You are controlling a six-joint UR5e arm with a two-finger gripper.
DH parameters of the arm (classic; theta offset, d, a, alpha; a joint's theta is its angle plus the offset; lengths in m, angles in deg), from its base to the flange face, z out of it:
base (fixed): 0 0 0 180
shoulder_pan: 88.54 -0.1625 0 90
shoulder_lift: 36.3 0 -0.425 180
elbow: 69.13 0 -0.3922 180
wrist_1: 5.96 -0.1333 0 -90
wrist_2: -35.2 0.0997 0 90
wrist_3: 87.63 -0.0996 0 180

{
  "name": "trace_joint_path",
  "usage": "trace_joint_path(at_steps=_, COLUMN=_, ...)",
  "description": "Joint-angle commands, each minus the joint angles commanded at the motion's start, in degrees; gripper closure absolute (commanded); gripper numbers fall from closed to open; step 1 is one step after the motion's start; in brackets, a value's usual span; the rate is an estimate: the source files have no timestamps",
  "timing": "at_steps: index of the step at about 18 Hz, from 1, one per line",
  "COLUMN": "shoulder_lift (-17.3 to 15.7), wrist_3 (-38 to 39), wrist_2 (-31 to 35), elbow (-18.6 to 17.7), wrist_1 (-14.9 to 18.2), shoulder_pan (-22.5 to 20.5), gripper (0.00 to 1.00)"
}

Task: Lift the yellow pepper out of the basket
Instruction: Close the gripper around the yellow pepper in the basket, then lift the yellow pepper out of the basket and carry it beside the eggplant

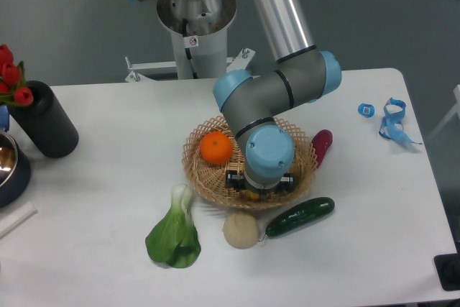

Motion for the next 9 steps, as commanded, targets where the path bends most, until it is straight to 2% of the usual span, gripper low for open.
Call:
trace_joint_path(at_steps=1, shoulder_lift=0.0, wrist_3=-0.09, wrist_2=-0.09, elbow=0.0, wrist_1=0.09, shoulder_pan=0.0, gripper=0.49)
trace_joint_path(at_steps=2, shoulder_lift=0.0, wrist_3=0.0, wrist_2=0.0, elbow=0.0, wrist_1=0.09, shoulder_pan=0.0, gripper=0.65)
trace_joint_path(at_steps=3, shoulder_lift=-0.09, wrist_3=-0.09, wrist_2=0.0, elbow=0.0, wrist_1=0.09, shoulder_pan=0.0, gripper=0.75)
trace_joint_path(at_steps=4, shoulder_lift=-0.26, wrist_3=-0.17, wrist_2=0.0, elbow=0.0, wrist_1=0.09, shoulder_pan=0.0, gripper=0.79)
trace_joint_path(at_steps=9, shoulder_lift=-1.14, wrist_3=-0.79, wrist_2=-0.17, elbow=0.26, wrist_1=0.79, shoulder_pan=-0.26, gripper=0.79)
